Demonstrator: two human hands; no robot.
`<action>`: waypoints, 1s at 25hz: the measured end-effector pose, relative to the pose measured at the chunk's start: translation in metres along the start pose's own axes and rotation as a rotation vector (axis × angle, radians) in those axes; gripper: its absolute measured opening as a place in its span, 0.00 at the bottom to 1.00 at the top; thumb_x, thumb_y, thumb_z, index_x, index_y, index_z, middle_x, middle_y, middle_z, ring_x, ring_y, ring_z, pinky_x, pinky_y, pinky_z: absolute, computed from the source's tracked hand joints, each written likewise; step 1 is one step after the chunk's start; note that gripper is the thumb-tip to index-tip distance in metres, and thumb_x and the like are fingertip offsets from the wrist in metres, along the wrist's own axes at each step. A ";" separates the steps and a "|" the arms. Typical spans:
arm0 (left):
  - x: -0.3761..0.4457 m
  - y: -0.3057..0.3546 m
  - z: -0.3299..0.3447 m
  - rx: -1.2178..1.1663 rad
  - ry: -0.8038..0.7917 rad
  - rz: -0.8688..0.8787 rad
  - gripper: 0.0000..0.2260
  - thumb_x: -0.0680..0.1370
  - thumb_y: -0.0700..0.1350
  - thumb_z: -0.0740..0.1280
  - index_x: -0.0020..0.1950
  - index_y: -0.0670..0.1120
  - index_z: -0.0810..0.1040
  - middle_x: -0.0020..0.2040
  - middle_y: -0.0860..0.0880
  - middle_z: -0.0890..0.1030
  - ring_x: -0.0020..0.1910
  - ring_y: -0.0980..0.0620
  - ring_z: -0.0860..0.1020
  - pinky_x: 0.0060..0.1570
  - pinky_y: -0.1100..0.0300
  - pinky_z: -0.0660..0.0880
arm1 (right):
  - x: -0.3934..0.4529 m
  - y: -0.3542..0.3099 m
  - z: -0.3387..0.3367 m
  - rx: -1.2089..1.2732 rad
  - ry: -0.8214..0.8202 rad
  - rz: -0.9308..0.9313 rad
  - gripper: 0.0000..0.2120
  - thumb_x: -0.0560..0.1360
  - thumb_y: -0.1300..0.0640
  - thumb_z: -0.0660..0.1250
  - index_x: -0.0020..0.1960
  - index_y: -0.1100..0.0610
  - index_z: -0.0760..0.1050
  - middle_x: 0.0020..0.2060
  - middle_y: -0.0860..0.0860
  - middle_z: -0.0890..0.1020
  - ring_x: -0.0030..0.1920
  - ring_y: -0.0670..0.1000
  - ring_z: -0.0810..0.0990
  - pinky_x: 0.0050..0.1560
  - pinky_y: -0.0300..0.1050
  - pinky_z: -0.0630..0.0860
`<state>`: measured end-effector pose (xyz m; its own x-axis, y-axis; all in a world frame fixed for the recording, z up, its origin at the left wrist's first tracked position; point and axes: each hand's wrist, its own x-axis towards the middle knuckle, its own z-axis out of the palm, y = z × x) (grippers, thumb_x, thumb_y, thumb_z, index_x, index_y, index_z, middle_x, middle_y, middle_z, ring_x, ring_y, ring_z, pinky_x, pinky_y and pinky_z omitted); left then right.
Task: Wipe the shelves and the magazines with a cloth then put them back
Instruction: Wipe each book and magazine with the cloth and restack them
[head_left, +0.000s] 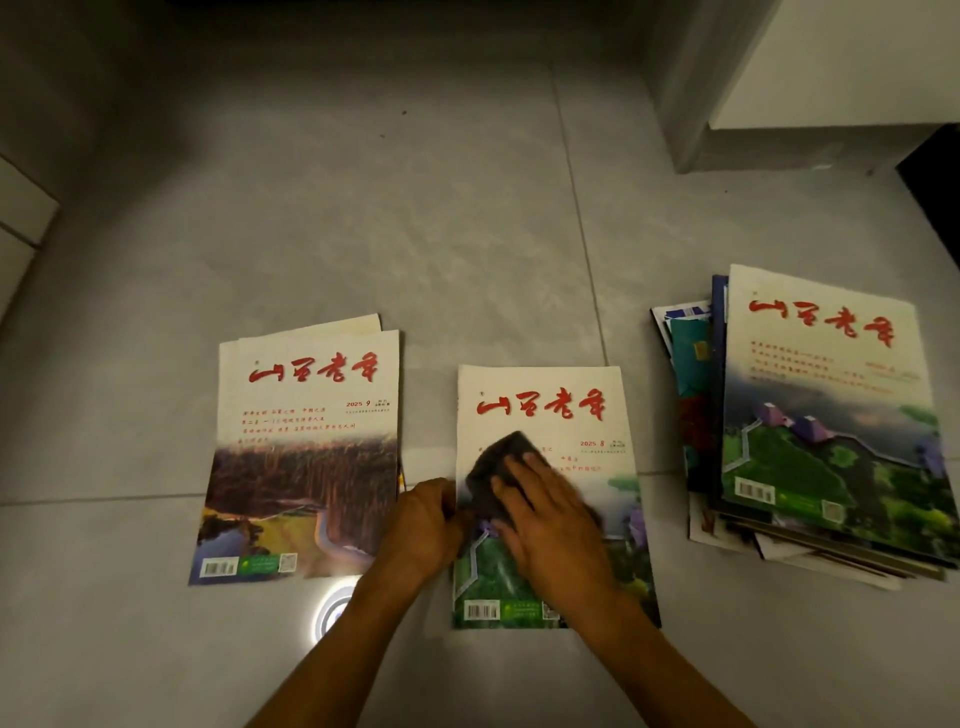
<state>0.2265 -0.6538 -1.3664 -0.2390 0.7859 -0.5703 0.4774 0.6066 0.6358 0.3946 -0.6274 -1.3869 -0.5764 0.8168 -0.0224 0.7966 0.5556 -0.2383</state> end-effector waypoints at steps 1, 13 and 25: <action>0.001 -0.001 -0.001 0.014 -0.011 -0.002 0.03 0.77 0.47 0.68 0.50 0.51 0.77 0.47 0.51 0.82 0.44 0.54 0.80 0.46 0.59 0.78 | 0.010 0.008 -0.004 0.027 0.000 -0.091 0.26 0.65 0.50 0.79 0.61 0.53 0.79 0.64 0.53 0.78 0.64 0.57 0.76 0.64 0.55 0.69; 0.000 0.003 0.000 0.072 0.001 0.033 0.06 0.78 0.47 0.66 0.54 0.50 0.77 0.46 0.56 0.78 0.43 0.57 0.78 0.37 0.70 0.72 | 0.089 0.039 -0.018 0.173 -0.031 0.274 0.25 0.76 0.48 0.67 0.69 0.55 0.67 0.69 0.55 0.72 0.68 0.56 0.71 0.68 0.55 0.69; -0.002 0.005 0.001 0.033 -0.018 0.008 0.06 0.79 0.48 0.65 0.54 0.51 0.77 0.51 0.52 0.82 0.47 0.53 0.81 0.50 0.58 0.79 | 0.108 0.009 -0.003 0.044 -0.055 -0.020 0.30 0.77 0.57 0.66 0.76 0.57 0.59 0.75 0.54 0.62 0.76 0.54 0.56 0.74 0.49 0.52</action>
<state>0.2304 -0.6520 -1.3630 -0.2198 0.7881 -0.5750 0.5067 0.5959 0.6230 0.3400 -0.5334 -1.3882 -0.6026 0.7949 -0.0705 0.7766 0.5637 -0.2814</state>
